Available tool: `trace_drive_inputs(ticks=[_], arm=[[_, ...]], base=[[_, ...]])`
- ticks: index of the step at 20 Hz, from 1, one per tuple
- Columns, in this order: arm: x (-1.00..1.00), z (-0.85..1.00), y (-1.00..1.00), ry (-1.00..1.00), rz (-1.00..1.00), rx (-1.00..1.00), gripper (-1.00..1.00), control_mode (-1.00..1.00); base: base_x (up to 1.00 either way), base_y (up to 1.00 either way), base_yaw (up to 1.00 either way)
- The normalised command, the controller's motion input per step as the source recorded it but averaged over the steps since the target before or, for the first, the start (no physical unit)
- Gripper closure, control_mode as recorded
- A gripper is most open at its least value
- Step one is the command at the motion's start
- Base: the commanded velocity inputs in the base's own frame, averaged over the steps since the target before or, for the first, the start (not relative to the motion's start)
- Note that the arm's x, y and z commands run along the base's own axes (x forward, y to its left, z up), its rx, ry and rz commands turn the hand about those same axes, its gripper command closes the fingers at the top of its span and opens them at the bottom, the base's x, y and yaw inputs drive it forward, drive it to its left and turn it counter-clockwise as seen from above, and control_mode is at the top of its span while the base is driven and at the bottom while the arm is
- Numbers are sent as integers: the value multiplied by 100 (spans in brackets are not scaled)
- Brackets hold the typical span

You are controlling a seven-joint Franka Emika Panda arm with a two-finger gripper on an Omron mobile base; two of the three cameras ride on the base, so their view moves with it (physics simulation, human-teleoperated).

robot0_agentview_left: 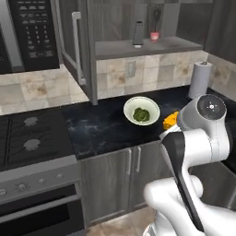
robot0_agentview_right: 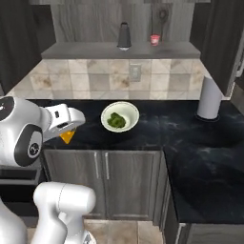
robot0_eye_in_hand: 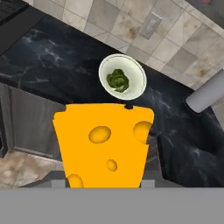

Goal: Pick the cheese from the fridge and the cheese grater from the cabinet and place them next to the salad bowl.

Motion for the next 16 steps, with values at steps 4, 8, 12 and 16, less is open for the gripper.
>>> trace_drive_inputs(ticks=[4, 8, 12, 16], arm=[[0, 0, 0, 0, 0, 0, 100, 100], [0, 0, 0, 0, 0, 0, 100, 100], [0, 0, 0, 0, 0, 0, 100, 100], [0, 0, 0, 0, 0, 0, 100, 100]], base=[[62, -25, 26], [59, -31, 27], [52, -26, 26], [52, -21, 25]])
